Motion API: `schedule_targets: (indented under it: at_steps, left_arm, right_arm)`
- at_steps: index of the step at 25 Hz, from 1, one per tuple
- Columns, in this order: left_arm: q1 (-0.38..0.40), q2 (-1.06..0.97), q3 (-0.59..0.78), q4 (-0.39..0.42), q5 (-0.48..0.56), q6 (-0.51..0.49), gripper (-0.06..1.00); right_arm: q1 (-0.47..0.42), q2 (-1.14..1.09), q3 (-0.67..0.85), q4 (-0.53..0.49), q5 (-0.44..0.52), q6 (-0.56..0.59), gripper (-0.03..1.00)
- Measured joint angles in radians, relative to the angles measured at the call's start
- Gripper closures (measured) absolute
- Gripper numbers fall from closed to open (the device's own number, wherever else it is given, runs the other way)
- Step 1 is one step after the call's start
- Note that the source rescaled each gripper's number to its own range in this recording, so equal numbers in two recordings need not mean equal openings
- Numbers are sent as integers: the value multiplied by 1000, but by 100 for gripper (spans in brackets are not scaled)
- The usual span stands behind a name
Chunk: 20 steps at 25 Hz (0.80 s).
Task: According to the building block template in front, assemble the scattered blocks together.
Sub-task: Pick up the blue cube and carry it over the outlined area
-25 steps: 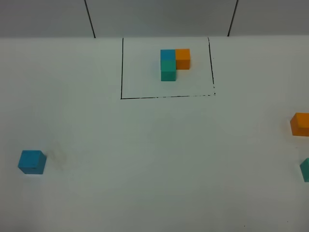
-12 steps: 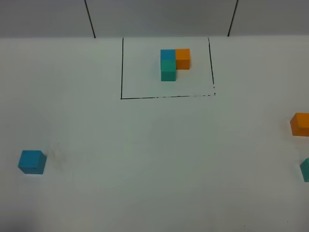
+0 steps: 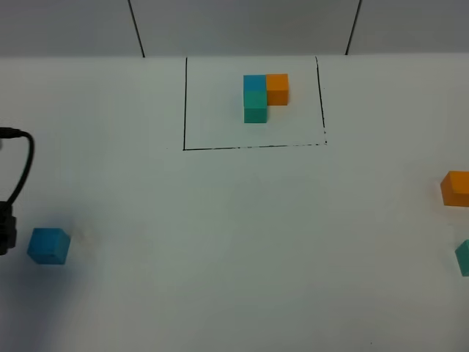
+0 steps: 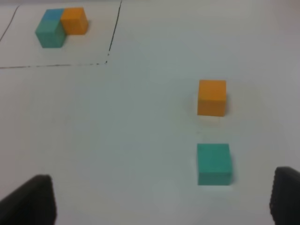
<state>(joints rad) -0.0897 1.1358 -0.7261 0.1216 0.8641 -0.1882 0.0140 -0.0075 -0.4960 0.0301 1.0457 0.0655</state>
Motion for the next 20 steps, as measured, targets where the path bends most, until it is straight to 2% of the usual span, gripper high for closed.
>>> schedule_targets:
  at_steps: [8, 13, 20]
  left_arm:
    - [0, 395, -10, -29, -237, 6, -5]
    - [0, 521, -40, -71, -257, 9, -4]
    - [0, 586, -40, -78, -266, 19, 1]
  right_arm:
    - [0, 0, 0, 0, 0, 1, 17]
    - [0, 0, 0, 0, 0, 3, 19]
    - [0, 0, 0, 0, 0, 3, 21]
